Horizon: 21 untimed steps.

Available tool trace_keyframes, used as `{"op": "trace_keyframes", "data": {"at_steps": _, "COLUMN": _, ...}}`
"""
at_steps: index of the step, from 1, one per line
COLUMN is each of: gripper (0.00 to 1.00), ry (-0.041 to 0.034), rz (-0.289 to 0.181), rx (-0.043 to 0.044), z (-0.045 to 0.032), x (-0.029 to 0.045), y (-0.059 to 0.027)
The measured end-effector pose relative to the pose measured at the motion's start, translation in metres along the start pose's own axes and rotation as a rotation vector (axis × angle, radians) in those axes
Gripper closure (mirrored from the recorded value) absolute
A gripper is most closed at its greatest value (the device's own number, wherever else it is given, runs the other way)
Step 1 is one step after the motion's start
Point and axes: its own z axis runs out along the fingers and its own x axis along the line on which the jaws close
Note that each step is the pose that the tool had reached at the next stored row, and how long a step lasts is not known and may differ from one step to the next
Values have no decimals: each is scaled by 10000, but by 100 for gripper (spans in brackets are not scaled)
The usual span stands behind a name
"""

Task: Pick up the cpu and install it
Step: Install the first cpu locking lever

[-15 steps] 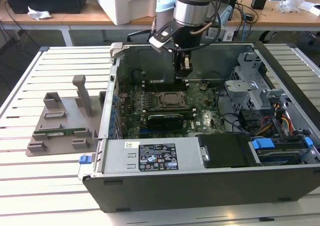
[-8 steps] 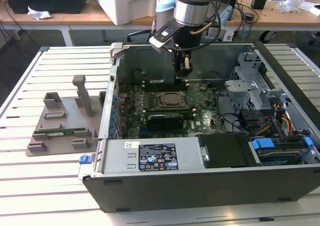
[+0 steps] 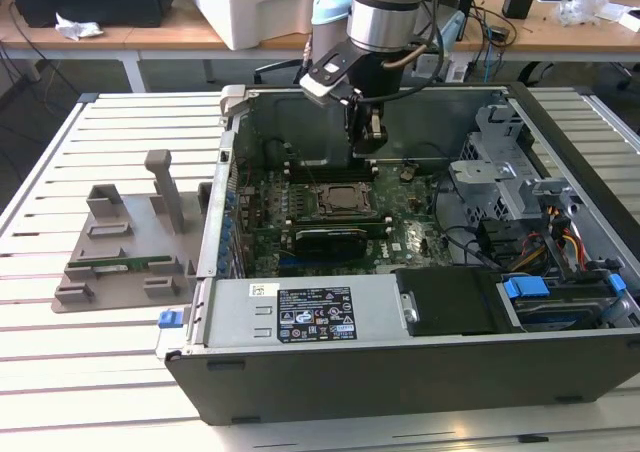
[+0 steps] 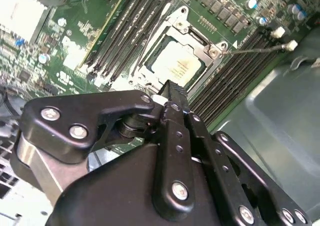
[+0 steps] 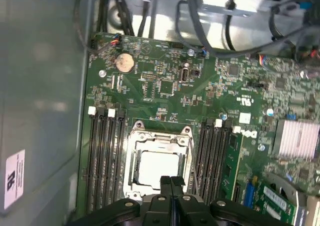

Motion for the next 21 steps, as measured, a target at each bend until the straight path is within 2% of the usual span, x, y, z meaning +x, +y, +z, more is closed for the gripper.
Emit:
{"op": "trace_keyframes", "data": {"at_steps": 4, "gripper": 89, "ry": -124, "rz": -1453, "rx": -81, "z": 0, "x": 0, "y": 0}}
{"op": "trace_keyframes", "data": {"at_steps": 6, "gripper": 89, "ry": -157, "rz": -1844, "rx": -103, "z": 0, "x": 0, "y": 0}}
{"op": "trace_keyframes", "data": {"at_steps": 9, "gripper": 89, "ry": -229, "rz": -2684, "rx": -148, "z": 0, "x": 0, "y": 0}}
{"op": "trace_keyframes", "data": {"at_steps": 12, "gripper": 89, "ry": -279, "rz": -3269, "rx": -181, "z": 0, "x": 0, "y": 0}}
{"op": "trace_keyframes", "data": {"at_steps": 16, "gripper": 89, "ry": -396, "rz": -4623, "rx": -255, "z": 0, "x": 0, "y": 0}}
{"op": "trace_keyframes", "data": {"at_steps": 21, "gripper": 89, "ry": -481, "rz": -5666, "rx": -314, "z": 1, "x": 0, "y": 0}}
